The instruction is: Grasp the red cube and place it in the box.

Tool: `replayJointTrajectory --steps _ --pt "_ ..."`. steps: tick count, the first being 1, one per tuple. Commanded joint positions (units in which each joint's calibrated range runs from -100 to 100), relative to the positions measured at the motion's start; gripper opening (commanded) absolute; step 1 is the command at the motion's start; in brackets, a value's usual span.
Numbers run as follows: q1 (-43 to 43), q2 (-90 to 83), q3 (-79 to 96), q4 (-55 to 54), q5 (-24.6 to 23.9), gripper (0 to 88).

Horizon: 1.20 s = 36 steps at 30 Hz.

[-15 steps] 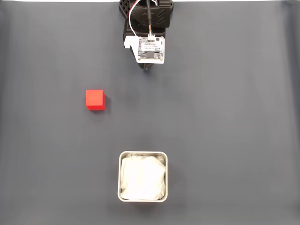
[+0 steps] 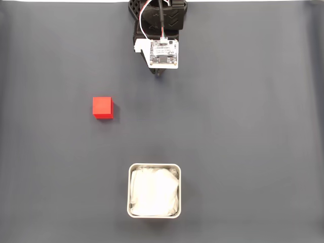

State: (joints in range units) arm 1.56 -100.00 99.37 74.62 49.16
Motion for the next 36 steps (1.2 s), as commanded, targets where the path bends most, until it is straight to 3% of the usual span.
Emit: replayJointTrajectory --steps 1,14,20,26,36 --pt "-0.3 0.1 0.5 1.3 0.3 0.0" --pt "-0.4 0.1 0.5 1.0 0.9 0.0" --pt "-0.4 2.2 -2.6 -14.9 0.4 0.0" --pt "-2.2 16.4 -24.9 -21.8 -0.4 0.0" --pt "-2.3 37.1 -58.5 -14.5 -0.9 0.0"
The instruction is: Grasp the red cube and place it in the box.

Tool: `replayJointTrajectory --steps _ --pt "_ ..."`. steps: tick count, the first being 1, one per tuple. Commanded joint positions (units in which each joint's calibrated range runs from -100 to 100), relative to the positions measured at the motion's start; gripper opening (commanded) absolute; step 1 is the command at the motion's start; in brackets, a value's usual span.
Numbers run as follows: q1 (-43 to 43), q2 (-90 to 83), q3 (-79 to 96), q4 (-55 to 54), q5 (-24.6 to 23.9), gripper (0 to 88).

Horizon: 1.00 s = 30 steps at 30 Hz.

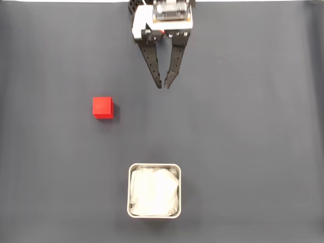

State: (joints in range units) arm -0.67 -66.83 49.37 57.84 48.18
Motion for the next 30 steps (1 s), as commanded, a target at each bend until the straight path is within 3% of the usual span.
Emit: replayJointTrajectory --steps 1,8,30 --pt "0.0 5.2 -10.1 3.3 0.2 0.0" --pt "1.7 11.5 -17.3 8.6 0.6 0.0" --pt "15.0 24.3 -25.9 10.6 0.9 0.0"
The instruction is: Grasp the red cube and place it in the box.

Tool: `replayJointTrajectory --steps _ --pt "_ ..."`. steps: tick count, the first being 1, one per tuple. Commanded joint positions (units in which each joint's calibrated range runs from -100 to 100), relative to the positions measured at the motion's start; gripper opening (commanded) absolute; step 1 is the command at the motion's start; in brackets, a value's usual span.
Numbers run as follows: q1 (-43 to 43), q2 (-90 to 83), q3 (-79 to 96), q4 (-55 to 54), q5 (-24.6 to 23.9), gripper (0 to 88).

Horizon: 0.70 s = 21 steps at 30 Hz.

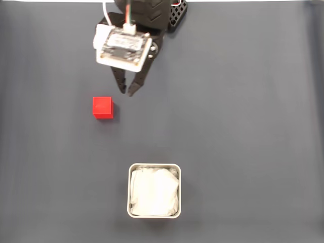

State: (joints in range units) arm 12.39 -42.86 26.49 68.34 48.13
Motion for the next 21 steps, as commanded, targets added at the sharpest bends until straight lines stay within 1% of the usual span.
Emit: replayJointTrajectory --steps 1,11,19,21 --pt "2.5 0.6 -3.0 0.1 0.9 0.0" --pt "7.5 3.6 -2.7 -0.5 1.0 0.3" --pt "9.9 6.2 -2.4 -0.9 1.1 0.3" --pt "10.5 6.6 -1.9 -1.0 1.3 1.8"
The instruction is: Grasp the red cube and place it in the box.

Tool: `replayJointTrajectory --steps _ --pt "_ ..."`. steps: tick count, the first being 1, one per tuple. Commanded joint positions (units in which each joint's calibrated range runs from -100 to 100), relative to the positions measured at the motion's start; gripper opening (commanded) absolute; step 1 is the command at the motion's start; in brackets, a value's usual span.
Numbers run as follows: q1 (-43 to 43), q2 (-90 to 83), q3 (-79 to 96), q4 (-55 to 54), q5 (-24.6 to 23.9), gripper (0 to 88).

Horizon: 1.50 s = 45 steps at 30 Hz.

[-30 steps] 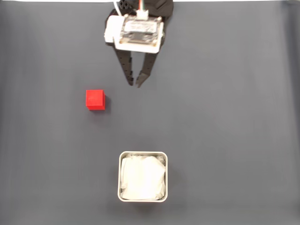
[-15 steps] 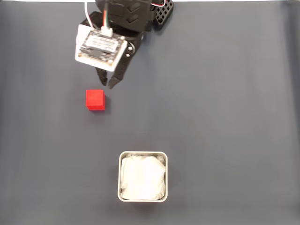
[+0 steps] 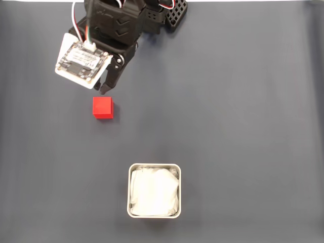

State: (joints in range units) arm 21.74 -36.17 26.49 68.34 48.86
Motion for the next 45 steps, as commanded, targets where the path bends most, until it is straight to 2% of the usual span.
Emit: replayJointTrajectory --steps 1,12,23,45 --pt "1.4 0.1 -1.5 -1.2 0.8 3.1" --pt "4.2 -0.7 5.6 -6.1 1.8 14.9" --pt "5.4 -0.9 11.5 -12.3 2.3 21.7" --pt "7.2 2.1 24.1 -27.7 4.5 27.9"
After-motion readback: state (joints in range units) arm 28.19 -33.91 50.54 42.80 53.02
